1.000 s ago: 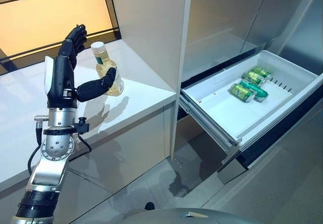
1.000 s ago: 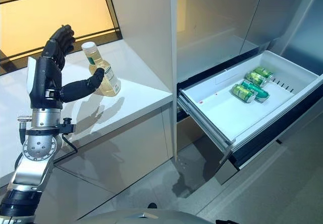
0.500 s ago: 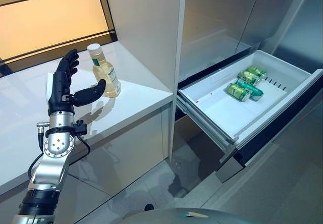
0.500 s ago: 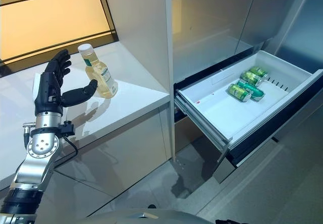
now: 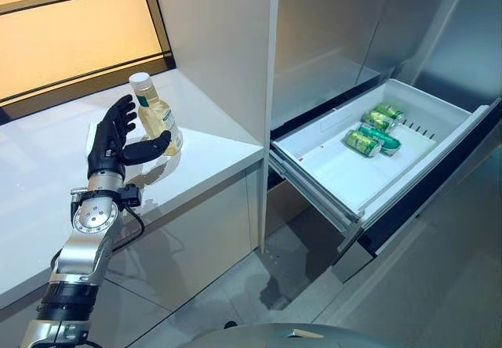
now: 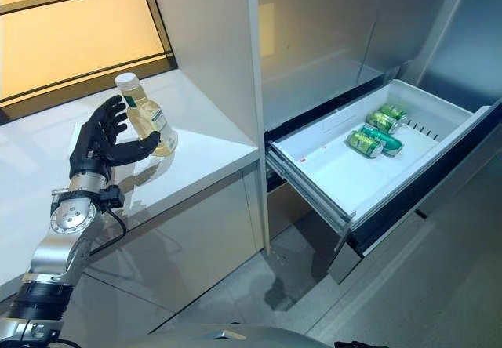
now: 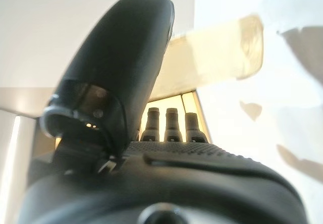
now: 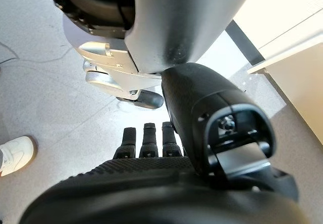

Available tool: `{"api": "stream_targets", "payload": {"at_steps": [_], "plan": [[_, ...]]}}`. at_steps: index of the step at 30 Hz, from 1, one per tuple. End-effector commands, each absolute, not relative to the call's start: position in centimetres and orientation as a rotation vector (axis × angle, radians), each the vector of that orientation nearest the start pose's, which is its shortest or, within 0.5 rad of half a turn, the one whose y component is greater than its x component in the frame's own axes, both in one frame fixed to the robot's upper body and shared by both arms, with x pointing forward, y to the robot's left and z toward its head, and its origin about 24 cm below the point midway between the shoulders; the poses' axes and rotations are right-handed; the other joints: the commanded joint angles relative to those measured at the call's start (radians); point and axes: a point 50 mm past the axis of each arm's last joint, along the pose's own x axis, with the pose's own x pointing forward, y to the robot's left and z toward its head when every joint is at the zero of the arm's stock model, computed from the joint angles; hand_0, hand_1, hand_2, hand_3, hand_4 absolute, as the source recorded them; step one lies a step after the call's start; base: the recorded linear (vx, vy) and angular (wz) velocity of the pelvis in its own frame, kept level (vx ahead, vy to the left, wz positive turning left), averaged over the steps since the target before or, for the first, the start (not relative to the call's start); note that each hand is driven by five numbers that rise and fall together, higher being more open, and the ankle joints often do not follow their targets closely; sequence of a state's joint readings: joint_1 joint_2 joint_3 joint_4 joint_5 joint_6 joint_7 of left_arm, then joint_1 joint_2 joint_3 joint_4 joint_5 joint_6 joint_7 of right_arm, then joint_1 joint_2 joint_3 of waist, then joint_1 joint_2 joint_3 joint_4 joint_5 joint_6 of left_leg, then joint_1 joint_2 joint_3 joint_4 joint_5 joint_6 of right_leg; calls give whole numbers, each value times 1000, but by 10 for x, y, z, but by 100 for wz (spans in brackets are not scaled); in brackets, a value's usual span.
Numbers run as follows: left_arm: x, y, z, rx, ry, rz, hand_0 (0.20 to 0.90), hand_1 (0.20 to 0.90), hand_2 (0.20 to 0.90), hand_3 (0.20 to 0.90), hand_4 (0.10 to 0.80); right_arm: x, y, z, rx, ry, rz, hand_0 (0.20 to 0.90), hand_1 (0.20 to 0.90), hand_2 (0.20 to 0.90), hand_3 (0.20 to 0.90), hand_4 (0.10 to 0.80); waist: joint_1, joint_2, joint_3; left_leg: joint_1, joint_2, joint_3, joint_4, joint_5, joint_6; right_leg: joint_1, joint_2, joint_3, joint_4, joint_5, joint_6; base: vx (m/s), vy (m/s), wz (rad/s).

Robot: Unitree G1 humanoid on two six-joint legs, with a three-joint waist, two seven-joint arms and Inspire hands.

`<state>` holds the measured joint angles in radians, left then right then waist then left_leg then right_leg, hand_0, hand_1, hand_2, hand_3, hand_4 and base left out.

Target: Put drinks into fridge and close the fridge

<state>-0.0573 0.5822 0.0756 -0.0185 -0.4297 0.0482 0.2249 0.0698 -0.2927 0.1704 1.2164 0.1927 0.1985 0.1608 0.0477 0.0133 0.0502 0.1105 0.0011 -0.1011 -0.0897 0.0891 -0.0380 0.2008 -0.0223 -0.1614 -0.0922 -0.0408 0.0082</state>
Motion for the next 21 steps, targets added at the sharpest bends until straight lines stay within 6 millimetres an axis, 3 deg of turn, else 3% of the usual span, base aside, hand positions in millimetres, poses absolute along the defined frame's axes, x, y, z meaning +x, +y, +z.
{"api": "stream_targets", "payload": {"at_steps": [1,9,21], "plan": [[285,268,165,49,-348,235,900,900,900,900,800,53,-222,-169,-27,1484,64,900,900,900,900,800,-1,-8,-11,38,-55,15,3,-118,57,-43,6,43,19,32,43,40,-1,-9],[289,270,163,-32,-335,227,900,900,900,900,800,53,-222,-169,-40,1487,75,900,900,900,900,800,-9,-7,-12,40,-56,18,4,-117,58,-43,5,49,21,32,43,5,3,-2],[297,275,171,10,-357,270,900,900,900,900,800,52,-223,-169,-50,1497,84,900,900,900,900,800,-22,-7,-16,47,-55,26,3,-122,58,-42,7,57,24,30,43,9,0,0]]}}
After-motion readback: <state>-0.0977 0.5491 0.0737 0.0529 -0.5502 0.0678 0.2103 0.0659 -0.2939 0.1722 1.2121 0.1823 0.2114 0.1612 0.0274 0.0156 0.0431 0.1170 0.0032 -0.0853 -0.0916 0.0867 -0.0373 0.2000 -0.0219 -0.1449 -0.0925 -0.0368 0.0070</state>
